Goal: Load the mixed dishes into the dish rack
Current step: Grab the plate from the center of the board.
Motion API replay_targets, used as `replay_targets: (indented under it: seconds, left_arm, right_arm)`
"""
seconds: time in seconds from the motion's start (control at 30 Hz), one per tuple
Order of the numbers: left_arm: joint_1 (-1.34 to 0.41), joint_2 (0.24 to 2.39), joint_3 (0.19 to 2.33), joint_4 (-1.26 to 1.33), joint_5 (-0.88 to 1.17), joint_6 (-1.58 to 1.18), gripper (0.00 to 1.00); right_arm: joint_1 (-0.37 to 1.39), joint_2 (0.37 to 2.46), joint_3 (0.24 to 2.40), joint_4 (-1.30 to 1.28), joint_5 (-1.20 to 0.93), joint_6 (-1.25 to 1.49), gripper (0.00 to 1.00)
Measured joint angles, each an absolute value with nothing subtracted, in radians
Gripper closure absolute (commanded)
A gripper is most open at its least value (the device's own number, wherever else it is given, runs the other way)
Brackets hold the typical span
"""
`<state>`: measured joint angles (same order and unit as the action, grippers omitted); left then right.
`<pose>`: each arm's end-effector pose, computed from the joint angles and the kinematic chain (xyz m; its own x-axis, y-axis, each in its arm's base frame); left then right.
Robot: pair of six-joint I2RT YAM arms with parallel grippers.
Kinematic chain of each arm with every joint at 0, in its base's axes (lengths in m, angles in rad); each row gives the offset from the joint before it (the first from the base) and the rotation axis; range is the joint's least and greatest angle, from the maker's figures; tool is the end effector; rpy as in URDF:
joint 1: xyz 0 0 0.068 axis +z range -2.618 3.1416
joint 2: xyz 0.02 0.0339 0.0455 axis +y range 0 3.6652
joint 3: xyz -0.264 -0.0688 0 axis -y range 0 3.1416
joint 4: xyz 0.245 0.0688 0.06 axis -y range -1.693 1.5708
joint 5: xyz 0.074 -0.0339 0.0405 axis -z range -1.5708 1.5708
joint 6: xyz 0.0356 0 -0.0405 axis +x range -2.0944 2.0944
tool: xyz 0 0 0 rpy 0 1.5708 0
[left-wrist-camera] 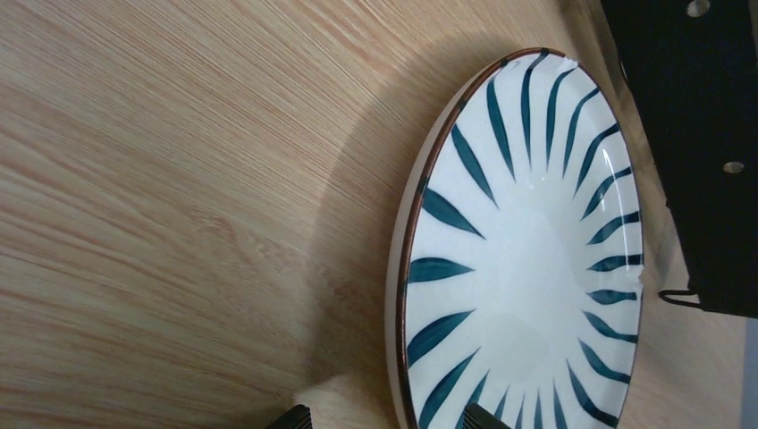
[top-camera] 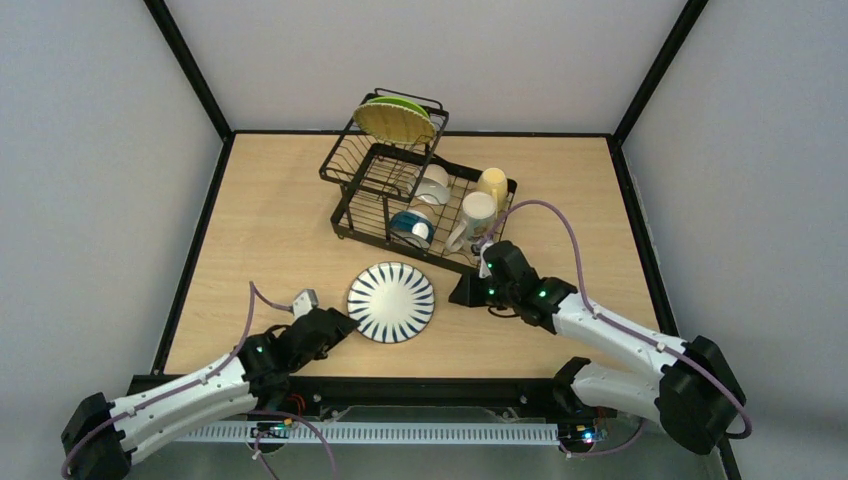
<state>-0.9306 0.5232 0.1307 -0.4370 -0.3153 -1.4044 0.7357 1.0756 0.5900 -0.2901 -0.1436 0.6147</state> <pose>0.0766 -0.0844 0.1276 -0.7015 -0.6277 -0.3374 -0.3290 0.7052 -0.6280 0.1576 0.1495 0.2080 -0.8508 -0.0003 -0.5255 -0.3051 0.8144 0.4936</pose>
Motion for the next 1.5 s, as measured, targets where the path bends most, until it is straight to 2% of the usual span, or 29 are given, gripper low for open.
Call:
replay_targets:
  seconds: [0.17,0.8,0.97,1.5]
  left_arm:
    - [-0.930,0.538,0.112,-0.375,-0.319,-1.443,0.01]
    - [-0.930,0.651,0.065,-0.149,-0.334,-1.513,0.01]
    - [-0.930,0.636,0.059,-0.152,-0.336,-1.527,0.01]
    - [-0.930,0.484,0.053,-0.181,-0.341,-1.553,0.01]
  right_arm:
    - [0.736,1.104,0.558,-0.250,-0.167,0.625,0.18]
    - [0.738,1.267,0.495,-0.023,-0.230,0.653,0.14]
    - [0.738,1.346,0.494,0.068,-0.247,0.654,0.09]
    - [0.738,1.555,0.537,0.276,-0.297,0.642,0.08]
